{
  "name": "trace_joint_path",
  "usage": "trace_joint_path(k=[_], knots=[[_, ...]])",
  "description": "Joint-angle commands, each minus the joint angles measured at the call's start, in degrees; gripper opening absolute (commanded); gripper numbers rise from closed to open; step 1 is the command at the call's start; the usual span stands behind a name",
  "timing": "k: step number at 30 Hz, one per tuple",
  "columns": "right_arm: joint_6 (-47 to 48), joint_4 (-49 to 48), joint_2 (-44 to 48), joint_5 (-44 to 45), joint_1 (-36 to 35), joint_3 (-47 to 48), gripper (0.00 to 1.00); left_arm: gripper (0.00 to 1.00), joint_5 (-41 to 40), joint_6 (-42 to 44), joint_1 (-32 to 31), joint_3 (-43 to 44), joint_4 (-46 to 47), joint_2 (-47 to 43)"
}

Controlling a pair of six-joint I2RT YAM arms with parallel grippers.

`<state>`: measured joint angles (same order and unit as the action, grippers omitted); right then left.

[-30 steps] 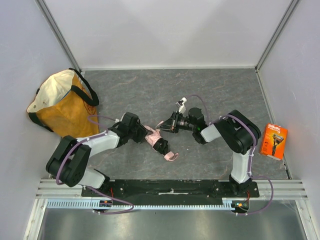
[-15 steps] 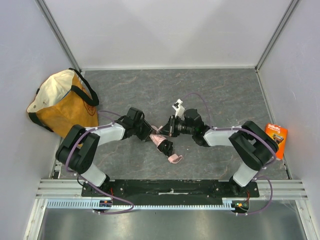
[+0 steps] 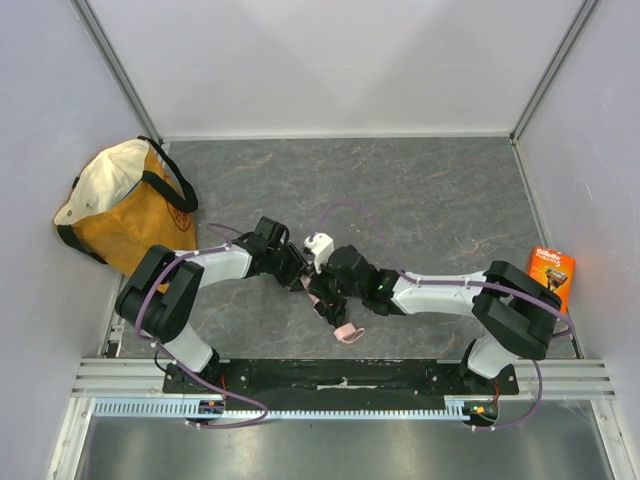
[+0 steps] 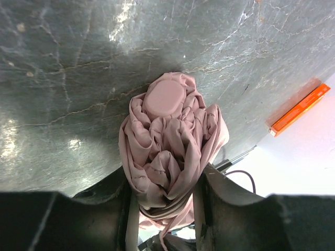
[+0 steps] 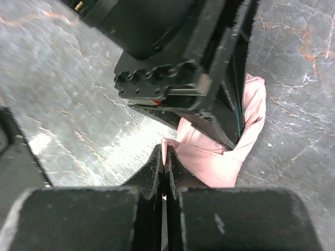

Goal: Put away the umbrella

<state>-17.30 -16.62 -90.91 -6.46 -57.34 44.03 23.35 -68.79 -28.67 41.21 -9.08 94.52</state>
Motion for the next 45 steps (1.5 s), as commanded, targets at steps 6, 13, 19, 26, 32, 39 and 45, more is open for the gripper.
trace_joint_path(k=[6, 13, 19, 26, 32, 39, 45], knots=[[14.49, 5.45, -9.27, 22.1, -17.01, 11.51, 0.0, 0.02, -11.67, -0.29, -0.87, -7.11, -19.48, 8.14], [10.36, 1.94, -10.6, 17.98, -16.66, 7.3, 0.07, 0.02, -11.66, 0.33, -0.87, -6.49, -19.48, 7.34], [8.96, 1.68, -11.48, 12.97, -15.61, 4.84, 0.14, 0.02, -11.4, 0.59, -0.69, -6.32, -19.31, 7.43], [3.51, -0.87, -6.58, 3.5, -9.72, 1.23, 0.2, 0.02, -11.75, 0.86, -0.43, -7.11, -18.61, 7.26], [-10.72, 0.72, 14.06, 0.56, -6.75, -0.69, 0.45, 0.02, -11.84, 0.33, -0.25, -7.99, -17.55, 6.82], [-6.28, 15.2, 15.42, 7.49, -1.27, 0.53, 0.85, 0.02, -12.28, 0.5, -0.34, -7.73, -18.52, 6.64], [5.06, 20.58, 10.86, 27.88, -11.9, 5.54, 0.98, 0.02, -12.11, 0.24, -0.34, -8.08, -18.43, 7.17]])
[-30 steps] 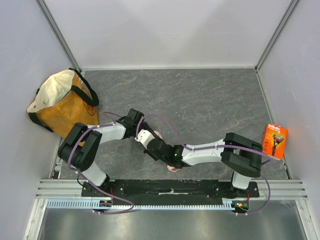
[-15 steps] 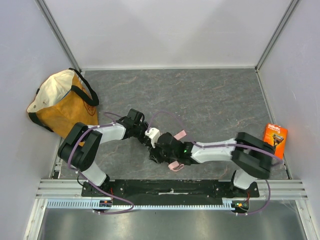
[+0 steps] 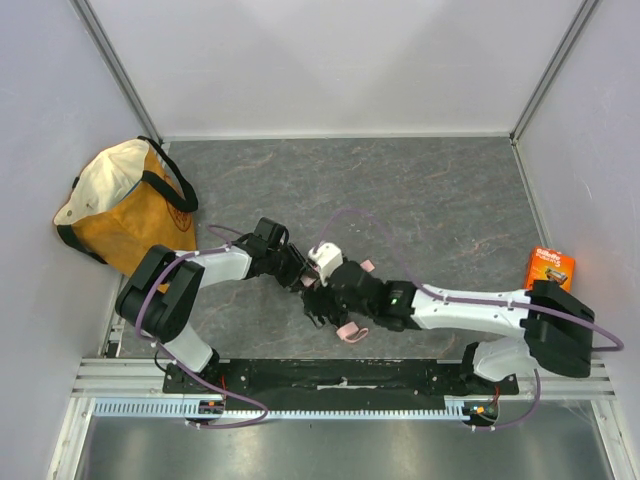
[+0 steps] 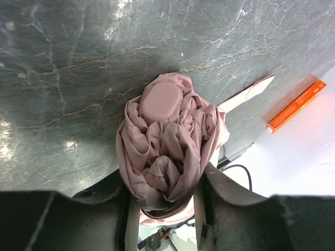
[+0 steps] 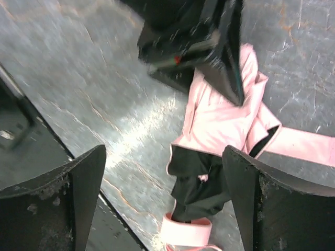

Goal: Put away the umbrella

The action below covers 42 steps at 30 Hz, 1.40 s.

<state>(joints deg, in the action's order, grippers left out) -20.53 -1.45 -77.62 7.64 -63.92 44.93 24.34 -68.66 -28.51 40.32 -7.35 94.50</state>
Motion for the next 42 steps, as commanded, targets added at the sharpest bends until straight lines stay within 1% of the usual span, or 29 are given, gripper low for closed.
trace_joint_path(k=[1, 4, 5, 8, 10, 11, 14, 15, 19, 20, 22, 24, 25, 26, 29, 30, 32, 36, 37, 38, 40, 42], knots=[[9.54, 5.5, -4.18, 17.46, -6.38, 5.25, 0.98, 0.02, -13.17, 0.2, -0.4, -7.27, -20.15, 7.28], [13.58, 5.23, -9.55, 25.38, -9.28, 7.45, 0.96, 0.02, -13.26, -0.15, -0.4, -7.36, -20.15, 7.45], [15.24, 4.97, -11.65, 29.5, -10.68, 8.5, 0.95, 0.02, -13.09, -0.07, -0.49, -7.44, -20.24, 7.54], [18.59, 5.67, -18.77, 35.32, -12.89, 11.75, 0.92, 0.02, -12.91, -0.33, -0.32, -7.27, -20.59, 8.07], [20.0, 4.8, -23.07, 37.09, -13.51, 12.11, 0.89, 0.02, -12.82, -0.42, -0.4, -7.01, -20.86, 8.25], [21.83, 3.58, -24.49, 37.88, -13.51, 11.77, 0.89, 0.02, -12.74, -0.42, -0.4, -7.09, -21.03, 8.25], [23.08, 1.9, -27.4, 39.29, -13.51, 10.89, 0.83, 0.02, -12.56, -0.59, -0.32, -6.83, -21.56, 8.33], [23.0, 1.89, -27.93, 40.43, -13.6, 10.45, 0.8, 0.02, -12.65, -0.51, -0.4, -6.65, -21.82, 8.25], [21.94, -0.3, -30.39, 44.82, -13.42, 8.52, 0.73, 0.02, -12.65, -0.33, -0.4, -6.57, -22.09, 8.24], [21.94, -0.48, -31.26, 45.79, -13.42, 8.25, 0.68, 0.02, -12.56, -0.33, -0.32, -6.65, -22.18, 8.16], [21.94, -0.39, -33.63, 48.34, -13.34, 8.25, 0.62, 0.02, -12.74, -0.16, -0.32, -6.39, -22.35, 8.16], [20.89, 0.57, -35.57, 48.44, -12.9, 8.51, 0.61, 0.02, -12.82, -0.15, -0.32, -6.39, -22.53, 8.07], [20.54, 0.49, -35.49, 47.91, -12.55, 8.25, 0.57, 0.02, -12.82, -0.15, -0.23, -6.22, -22.61, 8.07], [20.62, 0.49, -35.32, 47.21, -12.2, 7.99, 0.49, 0.02, -12.82, -0.24, -0.31, -6.3, -22.7, 7.98], [18.87, 0.49, -35.23, 45.01, -11.4, 7.19, 0.31, 0.02, -12.91, 0.02, -0.32, -6.48, -22.88, 7.63], [18.78, 0.57, -35.23, 44.14, -11.23, 7.11, 0.23, 0.02, -12.82, 0.02, -0.32, -6.48, -22.88, 7.46], [18.08, 0.66, -34.79, 41.42, -10.79, 6.32, 0.0, 0.02, -12.74, -0.07, -0.14, -6.91, -22.53, 6.84], [16.94, 0.05, -33.91, 30.0, -8.59, 4.56, 0.0, 0.02, -11.51, -0.42, 1.0, -8.93, -19.2, 3.69], [16.84, -0.82, -33.47, 27.54, -7.89, 3.51, 0.0, 0.06, -11.16, -0.77, 1.61, -9.63, -18.41, 2.54], [16.41, -1.61, -33.21, 25.26, -7.28, 2.72, 0.0, 0.13, -10.81, -0.86, 2.23, -10.16, -17.27, 1.23], [15.97, -3.55, -32.59, 21.47, -6.4, 0.79, 0.0, 0.37, -11.15, -0.6, 3.02, -10.7, -15.68, -1.32], [15.88, -5.31, -32.33, 18.56, -5.87, -0.62, 0.0, 0.58, -11.68, -0.24, 3.64, -10.78, -14.45, -3.61]])
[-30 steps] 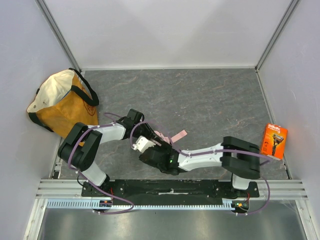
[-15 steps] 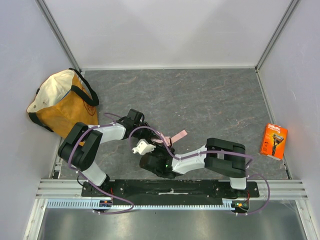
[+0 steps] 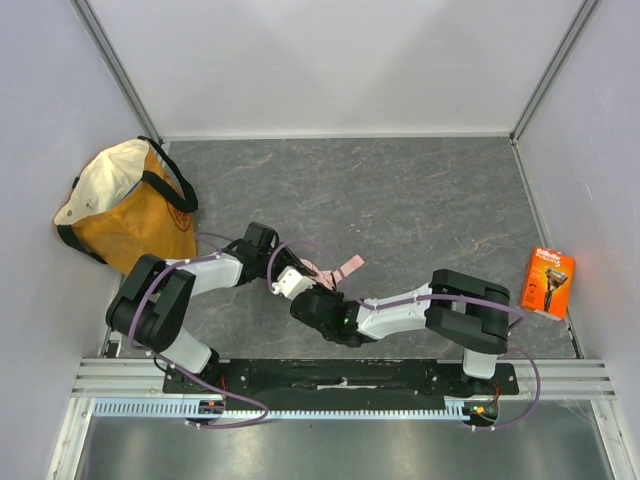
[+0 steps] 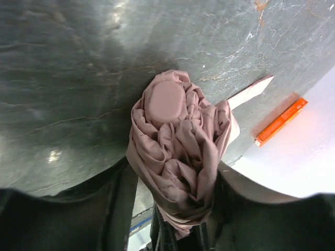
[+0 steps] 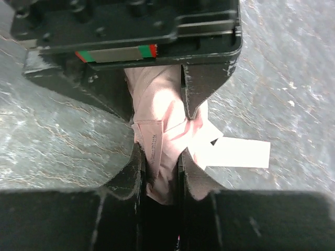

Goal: Put away the umbrella

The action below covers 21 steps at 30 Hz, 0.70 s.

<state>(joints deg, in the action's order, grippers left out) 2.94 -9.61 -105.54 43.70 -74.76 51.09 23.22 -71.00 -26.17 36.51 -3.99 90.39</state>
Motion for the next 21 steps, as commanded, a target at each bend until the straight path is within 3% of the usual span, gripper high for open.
trace_joint_path(k=[1, 5, 8, 12, 21], knots=[[-7.51, 2.58, -4.59, -18.64, 5.41, -6.88, 0.0, 0.64, -10.39, 2.18, 1.56, -7.15, -16.68, -0.64], [-8.21, 0.91, -3.63, -22.6, 7.26, -8.11, 0.0, 0.9, -10.91, 2.36, 2.0, -8.64, -13.42, -6.18], [-8.39, 0.03, -2.57, -25.68, 8.67, -8.9, 0.0, 0.91, -11.88, 2.89, 2.79, -10.49, -12.01, -12.06], [-8.48, -1.11, -1.69, -30.33, 10.33, -9.78, 0.0, 0.92, -9.34, 2.1, 6.21, -17.25, -1.92, -20.68], [-9.71, -2.96, -1.34, -37.11, 13.15, -10.57, 0.0, 0.93, -5.74, 4.39, 8.86, -17.35, 5.38, -22.1]])
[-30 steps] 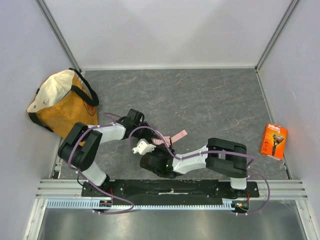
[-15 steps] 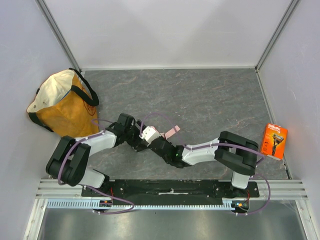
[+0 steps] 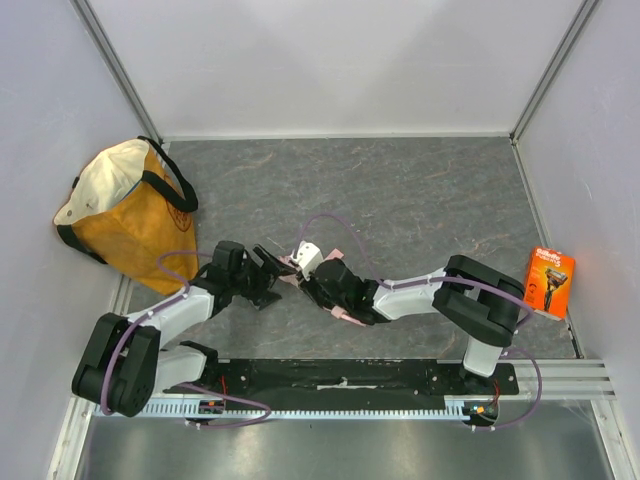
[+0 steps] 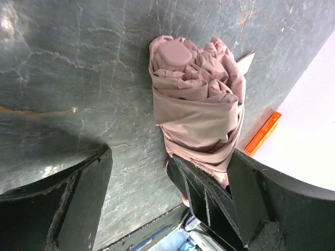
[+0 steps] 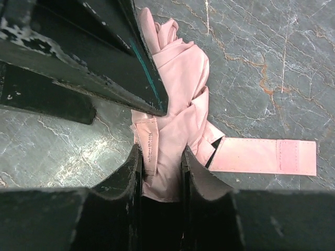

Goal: Put away the umbrella

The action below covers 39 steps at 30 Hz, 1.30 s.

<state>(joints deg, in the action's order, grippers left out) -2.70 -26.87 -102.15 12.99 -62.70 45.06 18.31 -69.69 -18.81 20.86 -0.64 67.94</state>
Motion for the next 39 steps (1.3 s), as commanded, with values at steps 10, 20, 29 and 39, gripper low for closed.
trace_joint_path(k=[10, 20, 29, 39], knots=[[-3.81, 14.74, -5.08, -6.67, 1.26, -4.01, 0.0, 0.94, -2.66, 1.75, 0.44, 7.52, -5.15, 9.92], [-3.19, 15.36, -5.17, -6.31, 1.35, -3.49, 0.0, 0.78, -9.86, 4.99, -2.72, 19.02, -15.86, 23.98], [-3.01, 16.33, -6.04, -6.14, 1.35, -1.99, 0.0, 0.33, -13.64, 7.02, -3.34, 20.27, -19.83, 27.77], [-8.8, 17.82, -2.8, -8.15, 1.35, -1.2, 0.25, 0.02, -14.7, 8.08, -4.83, 24.57, -28.26, 32.78]])
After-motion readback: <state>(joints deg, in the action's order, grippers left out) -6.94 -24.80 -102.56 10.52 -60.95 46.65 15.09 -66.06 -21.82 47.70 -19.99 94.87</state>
